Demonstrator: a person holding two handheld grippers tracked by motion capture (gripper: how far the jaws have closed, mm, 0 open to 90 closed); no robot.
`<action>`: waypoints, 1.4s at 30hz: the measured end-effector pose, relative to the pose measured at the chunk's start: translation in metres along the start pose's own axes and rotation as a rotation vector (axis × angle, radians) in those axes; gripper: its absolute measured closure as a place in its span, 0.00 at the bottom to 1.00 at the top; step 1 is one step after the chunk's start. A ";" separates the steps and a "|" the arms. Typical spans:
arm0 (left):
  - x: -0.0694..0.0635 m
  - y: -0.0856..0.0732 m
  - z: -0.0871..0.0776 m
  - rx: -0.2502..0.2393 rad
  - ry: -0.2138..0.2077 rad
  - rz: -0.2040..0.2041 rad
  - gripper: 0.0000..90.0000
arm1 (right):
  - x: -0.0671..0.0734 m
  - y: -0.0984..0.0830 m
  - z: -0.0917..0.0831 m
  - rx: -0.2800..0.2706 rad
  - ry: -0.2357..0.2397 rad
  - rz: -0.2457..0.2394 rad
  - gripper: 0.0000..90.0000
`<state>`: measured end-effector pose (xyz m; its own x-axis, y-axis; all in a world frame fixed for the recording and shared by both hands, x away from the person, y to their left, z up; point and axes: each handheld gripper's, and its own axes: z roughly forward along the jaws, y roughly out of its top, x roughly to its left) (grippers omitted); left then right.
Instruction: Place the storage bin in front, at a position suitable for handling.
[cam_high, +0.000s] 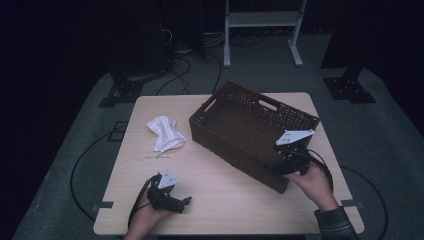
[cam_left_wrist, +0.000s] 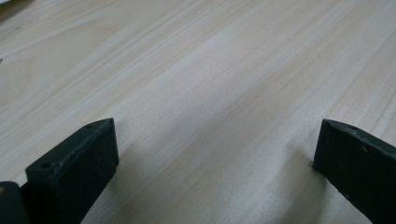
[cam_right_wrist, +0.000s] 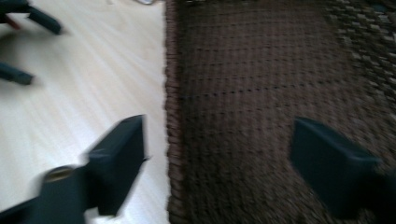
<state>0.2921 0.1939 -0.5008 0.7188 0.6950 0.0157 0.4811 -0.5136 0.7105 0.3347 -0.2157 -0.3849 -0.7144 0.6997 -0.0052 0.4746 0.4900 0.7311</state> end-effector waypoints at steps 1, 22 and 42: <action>0.000 0.000 0.000 0.000 0.000 0.000 0.00 | 0.000 -0.001 -0.002 0.004 -0.008 0.008 0.13; 0.000 0.000 0.000 0.002 -0.001 0.001 0.00 | -0.003 -0.028 -0.039 -0.103 -0.095 0.054 0.00; -0.001 -0.001 -0.001 0.003 0.002 0.001 0.00 | -0.005 -0.067 -0.049 -0.139 -0.126 0.094 0.00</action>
<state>0.2903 0.1941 -0.5008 0.7184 0.6954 0.0178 0.4817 -0.5159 0.7084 0.2811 -0.2772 -0.4010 -0.5964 0.8026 -0.0114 0.4547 0.3495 0.8192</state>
